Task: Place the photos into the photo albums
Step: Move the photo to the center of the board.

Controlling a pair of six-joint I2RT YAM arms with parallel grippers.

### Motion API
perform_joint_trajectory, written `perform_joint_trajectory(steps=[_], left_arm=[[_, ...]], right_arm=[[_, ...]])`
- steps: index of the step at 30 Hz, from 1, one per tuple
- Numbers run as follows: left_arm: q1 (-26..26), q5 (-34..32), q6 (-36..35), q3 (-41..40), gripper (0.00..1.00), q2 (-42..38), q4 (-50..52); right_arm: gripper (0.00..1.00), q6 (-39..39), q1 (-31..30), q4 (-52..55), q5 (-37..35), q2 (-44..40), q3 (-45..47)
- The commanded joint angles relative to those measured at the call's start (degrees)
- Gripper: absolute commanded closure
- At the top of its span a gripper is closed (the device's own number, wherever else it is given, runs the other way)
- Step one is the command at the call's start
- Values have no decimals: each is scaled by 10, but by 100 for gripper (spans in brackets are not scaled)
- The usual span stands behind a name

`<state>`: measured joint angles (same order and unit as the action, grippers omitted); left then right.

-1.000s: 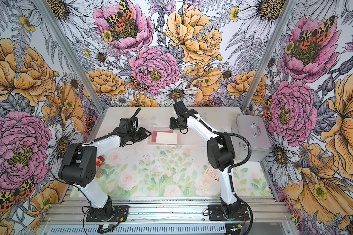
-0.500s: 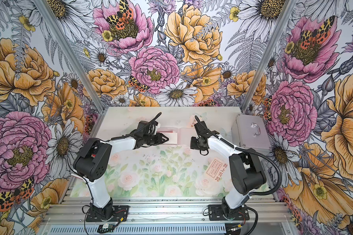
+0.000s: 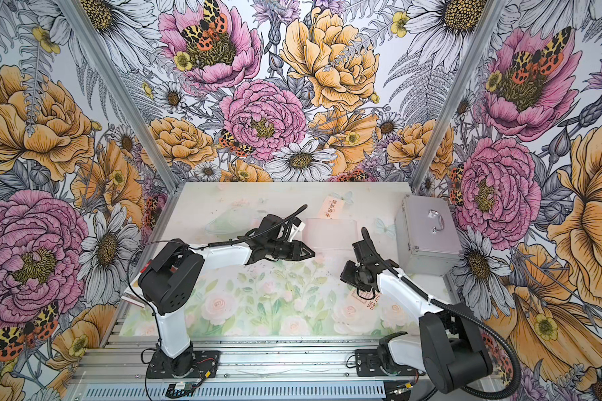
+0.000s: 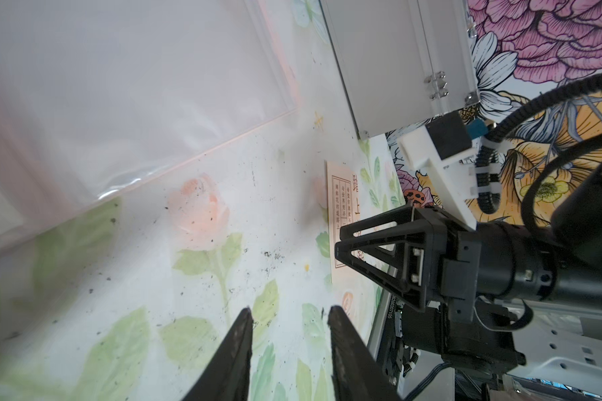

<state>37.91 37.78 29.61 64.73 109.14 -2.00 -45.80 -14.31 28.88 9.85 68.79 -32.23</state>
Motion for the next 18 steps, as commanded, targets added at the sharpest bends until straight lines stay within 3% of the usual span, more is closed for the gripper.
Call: perform_joint_trajectory(steps=[1, 7, 18], left_arm=[[-5, 15, -16, 16, 62, 13, -11], [-10, 18, -22, 25, 62, 20, -11], [-17, 18, -22, 33, 62, 5, -11]], right_arm=[[49, -74, 21, -7, -18, -63, 44], [49, -126, 66, 17, -48, -156, 90], [48, -112, 118, 89, -87, -156, 81]])
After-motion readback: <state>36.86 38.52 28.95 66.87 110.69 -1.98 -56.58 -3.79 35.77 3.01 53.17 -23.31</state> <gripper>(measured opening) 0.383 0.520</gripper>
